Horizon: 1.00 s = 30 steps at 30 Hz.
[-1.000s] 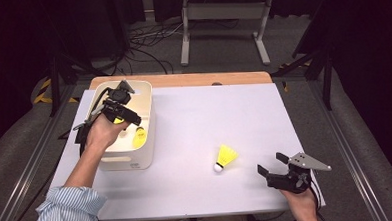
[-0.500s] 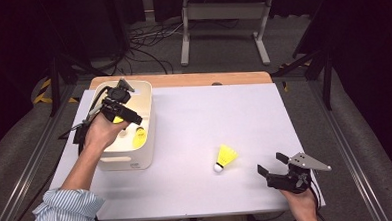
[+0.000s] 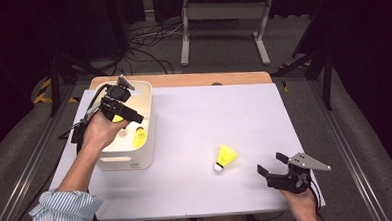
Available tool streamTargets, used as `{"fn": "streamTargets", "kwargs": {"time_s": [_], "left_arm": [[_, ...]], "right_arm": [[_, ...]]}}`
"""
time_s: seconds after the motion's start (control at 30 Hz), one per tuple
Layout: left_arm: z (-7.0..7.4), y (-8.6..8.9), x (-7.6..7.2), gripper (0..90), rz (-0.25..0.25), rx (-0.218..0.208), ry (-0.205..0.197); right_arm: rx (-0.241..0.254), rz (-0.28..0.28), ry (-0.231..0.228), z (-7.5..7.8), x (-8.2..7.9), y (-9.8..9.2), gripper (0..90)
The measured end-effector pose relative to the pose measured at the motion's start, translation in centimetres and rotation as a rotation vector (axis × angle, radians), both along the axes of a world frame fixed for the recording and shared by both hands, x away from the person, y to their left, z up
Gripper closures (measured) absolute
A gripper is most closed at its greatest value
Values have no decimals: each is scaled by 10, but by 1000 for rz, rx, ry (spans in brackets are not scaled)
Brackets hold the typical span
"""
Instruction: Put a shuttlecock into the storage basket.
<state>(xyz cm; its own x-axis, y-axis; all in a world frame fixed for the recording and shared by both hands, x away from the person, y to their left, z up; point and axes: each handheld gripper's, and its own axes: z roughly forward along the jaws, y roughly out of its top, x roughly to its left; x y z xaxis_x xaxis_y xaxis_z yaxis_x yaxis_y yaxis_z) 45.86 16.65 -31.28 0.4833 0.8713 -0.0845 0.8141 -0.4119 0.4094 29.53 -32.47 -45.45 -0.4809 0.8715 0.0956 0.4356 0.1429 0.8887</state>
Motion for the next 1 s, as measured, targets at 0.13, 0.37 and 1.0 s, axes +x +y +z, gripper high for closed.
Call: {"fn": "streamTargets", "kwargs": {"time_s": [0.13,0.37,1.0], "left_arm": [[3,-1,0,372,-3,-4,3],[8,-3,-1,381,-12,-14,-5],[23,-19,-9,381,-75,-45,-35]], "right_arm": [[0,0,0,0,0,0,118],[0,0,0,0,0,0,118],[-2,2,0,0,0,0,118]]}}
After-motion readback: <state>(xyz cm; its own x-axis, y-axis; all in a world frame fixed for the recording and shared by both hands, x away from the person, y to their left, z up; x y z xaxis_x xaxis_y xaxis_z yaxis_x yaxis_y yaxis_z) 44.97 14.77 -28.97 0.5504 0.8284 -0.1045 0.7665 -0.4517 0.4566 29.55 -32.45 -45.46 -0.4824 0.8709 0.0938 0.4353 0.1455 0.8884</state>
